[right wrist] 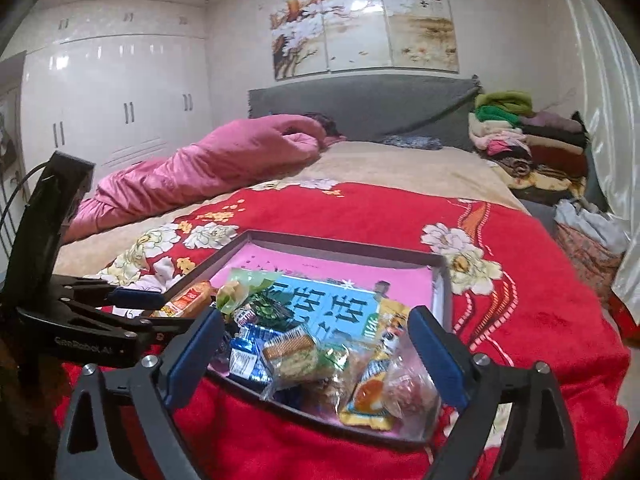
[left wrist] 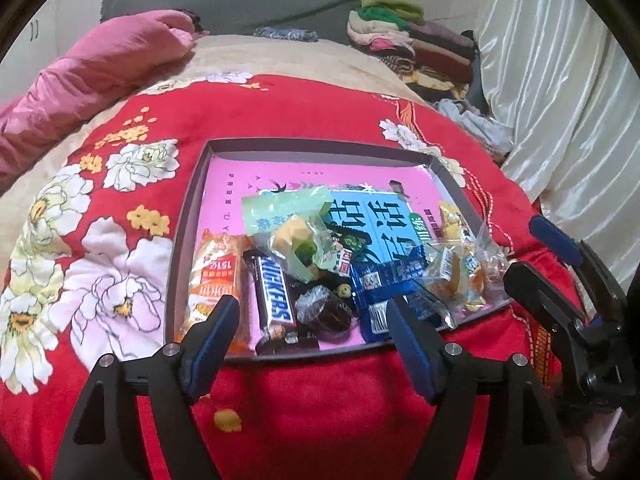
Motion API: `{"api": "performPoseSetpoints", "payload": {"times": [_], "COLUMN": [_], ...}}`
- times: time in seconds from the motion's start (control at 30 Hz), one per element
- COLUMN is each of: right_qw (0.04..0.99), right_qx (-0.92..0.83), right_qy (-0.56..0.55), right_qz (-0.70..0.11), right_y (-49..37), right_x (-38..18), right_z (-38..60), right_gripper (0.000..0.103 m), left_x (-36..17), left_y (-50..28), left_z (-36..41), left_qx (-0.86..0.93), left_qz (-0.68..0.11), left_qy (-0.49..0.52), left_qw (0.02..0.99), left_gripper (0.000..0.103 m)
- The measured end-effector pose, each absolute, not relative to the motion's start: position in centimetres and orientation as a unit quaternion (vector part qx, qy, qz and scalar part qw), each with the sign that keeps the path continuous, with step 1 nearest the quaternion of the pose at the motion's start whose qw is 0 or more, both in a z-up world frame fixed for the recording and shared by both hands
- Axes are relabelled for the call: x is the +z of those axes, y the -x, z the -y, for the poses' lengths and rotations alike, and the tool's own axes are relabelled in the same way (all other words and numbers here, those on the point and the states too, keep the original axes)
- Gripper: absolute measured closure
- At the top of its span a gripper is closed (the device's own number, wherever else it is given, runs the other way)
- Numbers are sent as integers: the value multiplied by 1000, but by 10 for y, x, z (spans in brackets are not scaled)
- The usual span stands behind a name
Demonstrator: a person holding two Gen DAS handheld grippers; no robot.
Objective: Organize snacks
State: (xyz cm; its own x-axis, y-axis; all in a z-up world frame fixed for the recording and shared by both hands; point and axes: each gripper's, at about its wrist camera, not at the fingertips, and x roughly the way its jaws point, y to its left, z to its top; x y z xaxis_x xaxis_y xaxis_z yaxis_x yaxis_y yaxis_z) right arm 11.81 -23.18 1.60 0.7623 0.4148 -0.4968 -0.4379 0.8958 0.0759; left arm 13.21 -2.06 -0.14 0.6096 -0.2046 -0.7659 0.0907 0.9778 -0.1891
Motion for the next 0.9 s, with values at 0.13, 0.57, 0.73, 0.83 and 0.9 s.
{"api": "performPoseSetpoints", "payload": {"times": [0.13, 0.57, 0.73, 0.83, 0.9], "right_qw": [937, 925, 922, 921, 920], "right_qx": [203, 166, 149, 137, 132], "right_qy": [-2, -14, -19, -8, -3], "right_qz": [-285, -342, -358, -365, -368], "right_y": [-111, -74, -62, -54, -49], "right_x": [16, 5, 3, 2, 2], "right_z": [237, 233, 230, 226, 223], "right_gripper": [7, 2, 2, 2, 2], "left_x": [-1, -6, -3, -2, -2], "left_y": [-120, -80, -67, -59, -56], "left_z": [20, 10, 13, 15, 15], "left_qx": [-84, -66, -70, -74, -76], "left_qz": [-440, -452, -450, -450, -451], "left_qy": [72, 70, 68, 66, 66], "left_qw": [891, 887, 888, 887, 887], "left_gripper": [25, 25, 25, 25, 25]}}
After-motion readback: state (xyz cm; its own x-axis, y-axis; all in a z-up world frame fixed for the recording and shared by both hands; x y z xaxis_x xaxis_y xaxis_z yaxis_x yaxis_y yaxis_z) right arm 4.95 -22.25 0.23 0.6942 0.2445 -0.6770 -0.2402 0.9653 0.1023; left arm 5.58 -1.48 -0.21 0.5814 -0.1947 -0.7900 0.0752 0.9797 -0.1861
